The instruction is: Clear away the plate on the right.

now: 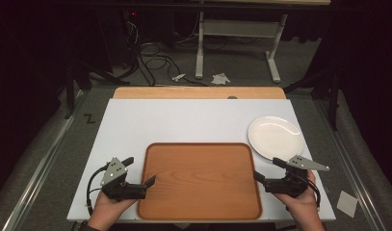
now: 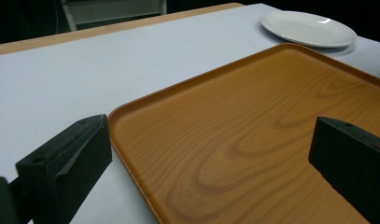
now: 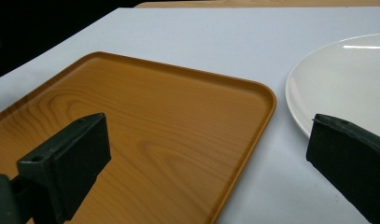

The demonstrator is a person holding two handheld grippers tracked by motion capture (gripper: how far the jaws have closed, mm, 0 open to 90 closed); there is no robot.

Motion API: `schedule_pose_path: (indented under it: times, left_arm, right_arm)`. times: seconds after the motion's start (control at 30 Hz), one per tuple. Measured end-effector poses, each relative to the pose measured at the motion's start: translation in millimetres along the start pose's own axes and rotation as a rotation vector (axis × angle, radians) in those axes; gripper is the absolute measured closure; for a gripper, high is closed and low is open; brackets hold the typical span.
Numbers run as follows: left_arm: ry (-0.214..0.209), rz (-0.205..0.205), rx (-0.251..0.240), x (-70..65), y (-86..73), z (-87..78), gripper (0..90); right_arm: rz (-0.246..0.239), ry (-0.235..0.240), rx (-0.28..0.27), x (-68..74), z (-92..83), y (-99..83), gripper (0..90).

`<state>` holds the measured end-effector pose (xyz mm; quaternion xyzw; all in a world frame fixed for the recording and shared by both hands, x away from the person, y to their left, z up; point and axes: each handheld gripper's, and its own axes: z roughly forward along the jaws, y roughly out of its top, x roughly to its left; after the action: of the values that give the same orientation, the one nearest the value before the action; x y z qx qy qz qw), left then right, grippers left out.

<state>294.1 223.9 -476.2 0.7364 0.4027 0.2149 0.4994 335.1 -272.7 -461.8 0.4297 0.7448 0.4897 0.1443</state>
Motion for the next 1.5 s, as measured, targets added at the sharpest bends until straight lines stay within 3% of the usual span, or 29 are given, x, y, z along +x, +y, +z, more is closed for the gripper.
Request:
schedule_pose_path:
  times: [0.6, 0.73, 0.97, 1.1, 1.27, 1.37, 1.5]
  left_arm:
    - [0.003, -0.007, -0.001, 1.2, -0.9, 0.3, 0.2]
    - [0.026, -0.026, -0.01, 4.6, -1.3, -1.9, 0.2]
    - [0.019, 0.014, -0.002, 5.3, -0.5, -1.1, 0.2]
    - [0.002, 0.026, -0.005, 6.0, 0.1, 1.7, 0.2]
    - [-0.006, 0.036, 0.005, 8.8, -1.1, 2.9, 0.2]
    - [-0.012, 0.029, -0.001, 9.5, -0.5, 3.4, 0.2]
    - [-0.009, 0.035, -0.026, 5.5, 2.1, 2.3, 0.2]
  right_arm:
    - [0.015, -0.001, -0.001, -2.4, -1.2, -0.7, 1.2]
    - [0.01, 0.002, 0.001, -2.2, -1.4, -0.7, 1.2]
    - [0.039, -0.012, 0.004, -8.3, 0.4, -4.9, 1.2]
    - [0.056, -0.047, -0.007, -13.4, 1.4, -7.5, 1.3]
    - [0.067, -0.084, -0.048, -14.3, -3.5, -8.5, 1.2]
    - [0.08, -0.111, -0.136, -15.7, -13.8, -9.3, 2.1]
    - [0.117, -0.127, -0.144, -21.8, -18.9, -12.0, 2.1]
